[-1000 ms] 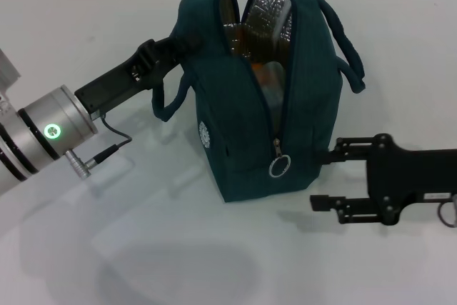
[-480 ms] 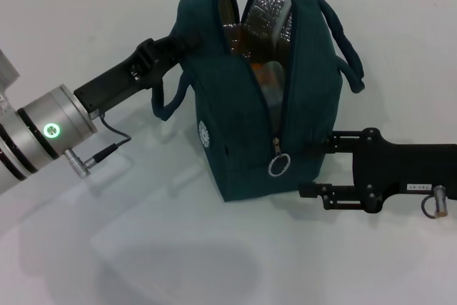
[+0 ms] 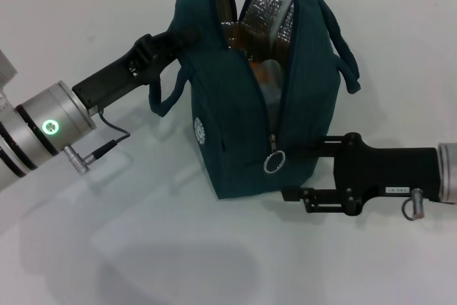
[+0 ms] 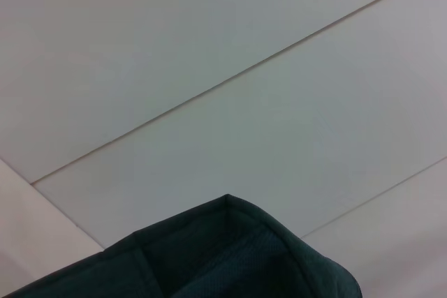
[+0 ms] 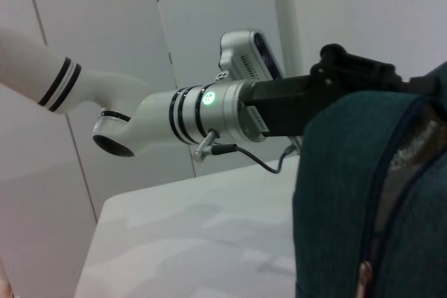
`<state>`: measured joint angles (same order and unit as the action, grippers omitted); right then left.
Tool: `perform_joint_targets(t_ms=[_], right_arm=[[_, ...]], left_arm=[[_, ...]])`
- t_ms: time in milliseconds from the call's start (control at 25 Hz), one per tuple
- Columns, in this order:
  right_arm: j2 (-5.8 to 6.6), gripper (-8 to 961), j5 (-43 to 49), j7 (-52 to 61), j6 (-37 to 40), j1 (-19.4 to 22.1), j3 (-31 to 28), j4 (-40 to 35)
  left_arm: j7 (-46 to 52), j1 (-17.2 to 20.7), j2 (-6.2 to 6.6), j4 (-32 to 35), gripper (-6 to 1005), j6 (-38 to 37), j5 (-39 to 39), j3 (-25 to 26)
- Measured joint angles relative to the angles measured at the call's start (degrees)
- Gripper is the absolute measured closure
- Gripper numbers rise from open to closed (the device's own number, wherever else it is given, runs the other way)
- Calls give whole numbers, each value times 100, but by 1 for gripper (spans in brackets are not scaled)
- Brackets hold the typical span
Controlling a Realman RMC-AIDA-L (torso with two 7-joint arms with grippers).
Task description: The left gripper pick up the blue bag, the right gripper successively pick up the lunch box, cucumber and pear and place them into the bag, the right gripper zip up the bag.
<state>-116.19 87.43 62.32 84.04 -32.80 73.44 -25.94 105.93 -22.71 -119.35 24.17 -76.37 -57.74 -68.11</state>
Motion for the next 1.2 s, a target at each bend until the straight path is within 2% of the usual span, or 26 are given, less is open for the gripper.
perform_joint_targets(t_ms=[520,960,1200], right_arm=[[0,310,-777,-59,-382,-49,865,2],[0,310,-894,-19,-375,132,868,-18],[-3,310,-956,-22,-507,84,934,-3]], left_arm=[[-2,13,-8,0,953,-7,0,-1],[-31,71,-9,0,953,-37,0,0],[-31,60,-9,0,953,-44,-1,0]])
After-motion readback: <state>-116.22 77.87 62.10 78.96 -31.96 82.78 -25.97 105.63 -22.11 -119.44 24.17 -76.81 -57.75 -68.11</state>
